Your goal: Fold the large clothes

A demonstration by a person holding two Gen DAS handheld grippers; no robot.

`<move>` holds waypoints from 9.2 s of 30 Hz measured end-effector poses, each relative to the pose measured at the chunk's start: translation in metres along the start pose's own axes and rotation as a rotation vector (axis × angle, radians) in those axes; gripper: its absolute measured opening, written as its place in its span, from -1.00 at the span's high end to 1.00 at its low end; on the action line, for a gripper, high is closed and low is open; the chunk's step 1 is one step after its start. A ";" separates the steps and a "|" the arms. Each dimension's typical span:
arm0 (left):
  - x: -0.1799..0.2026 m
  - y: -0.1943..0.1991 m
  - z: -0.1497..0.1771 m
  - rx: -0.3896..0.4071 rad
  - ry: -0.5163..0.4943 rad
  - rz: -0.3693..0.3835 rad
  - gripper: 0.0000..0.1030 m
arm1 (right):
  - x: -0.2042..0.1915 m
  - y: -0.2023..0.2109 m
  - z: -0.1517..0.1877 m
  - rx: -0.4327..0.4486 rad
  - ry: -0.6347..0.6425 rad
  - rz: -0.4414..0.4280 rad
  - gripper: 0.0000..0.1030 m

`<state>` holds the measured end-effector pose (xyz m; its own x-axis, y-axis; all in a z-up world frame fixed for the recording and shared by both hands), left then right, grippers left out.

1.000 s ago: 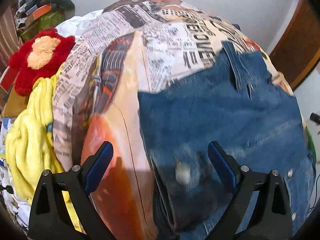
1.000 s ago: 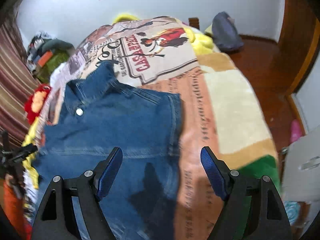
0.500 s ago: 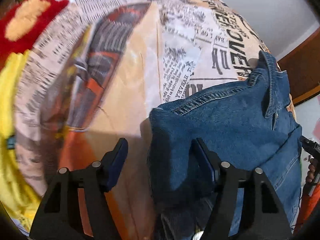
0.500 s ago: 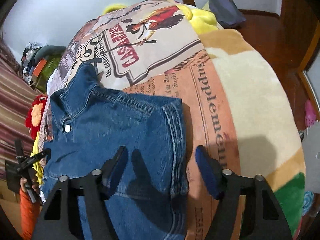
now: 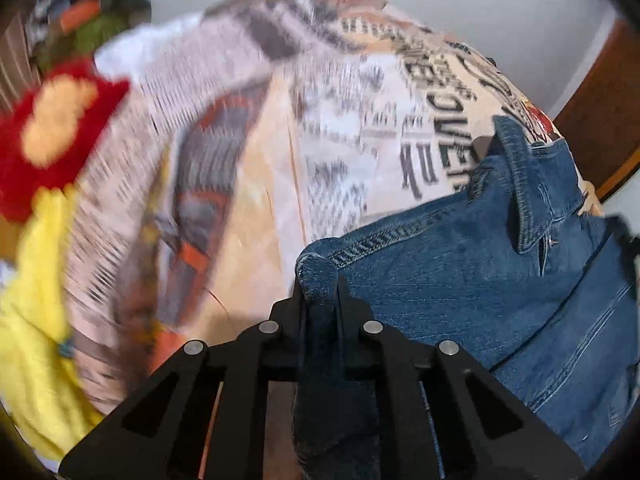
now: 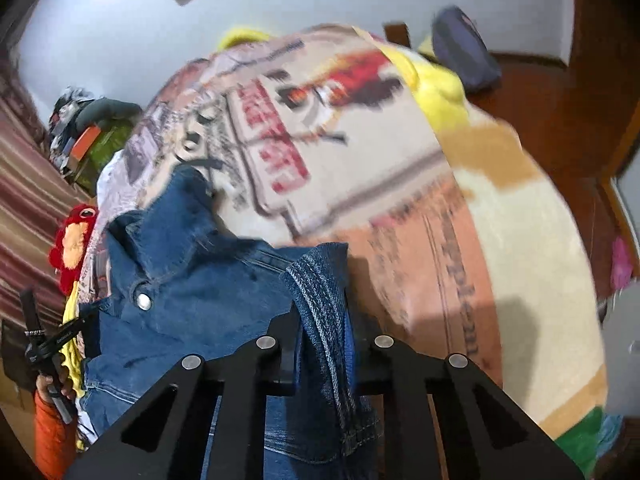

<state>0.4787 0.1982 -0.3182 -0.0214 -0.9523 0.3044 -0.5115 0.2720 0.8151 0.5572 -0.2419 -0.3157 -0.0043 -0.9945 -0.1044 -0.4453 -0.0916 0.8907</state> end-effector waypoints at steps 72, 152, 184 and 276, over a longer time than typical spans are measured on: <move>0.042 0.149 -0.013 0.235 -0.171 -0.116 -0.33 | -0.102 0.164 0.000 0.334 0.273 0.085 -0.35; 0.037 0.162 -0.030 0.361 0.070 0.224 0.75 | -0.083 0.157 -0.018 0.344 0.085 -0.080 0.73; -0.071 -0.070 -0.087 0.070 0.270 0.114 0.62 | -0.103 -0.079 -0.103 0.143 0.109 0.087 0.71; 0.036 -0.029 -0.052 -0.039 -0.122 0.056 -0.89 | -0.267 -0.038 0.021 -0.028 0.474 -0.055 0.67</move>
<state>0.5376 0.1627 -0.3054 -0.1541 -0.9446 0.2899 -0.4732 0.3281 0.8175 0.5561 0.0283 -0.3310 0.4304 -0.9009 0.0554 -0.4092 -0.1401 0.9016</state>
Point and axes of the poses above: each gripper's, at about its wrist camera, not at the fingertips, and y roughly against the way its jaws point, x to its right, z to its underside, the point moved 8 cm from there along -y, roughly the way its jaws point, and after that the axes turned 14 degrees about z, right-handed, at the moved point
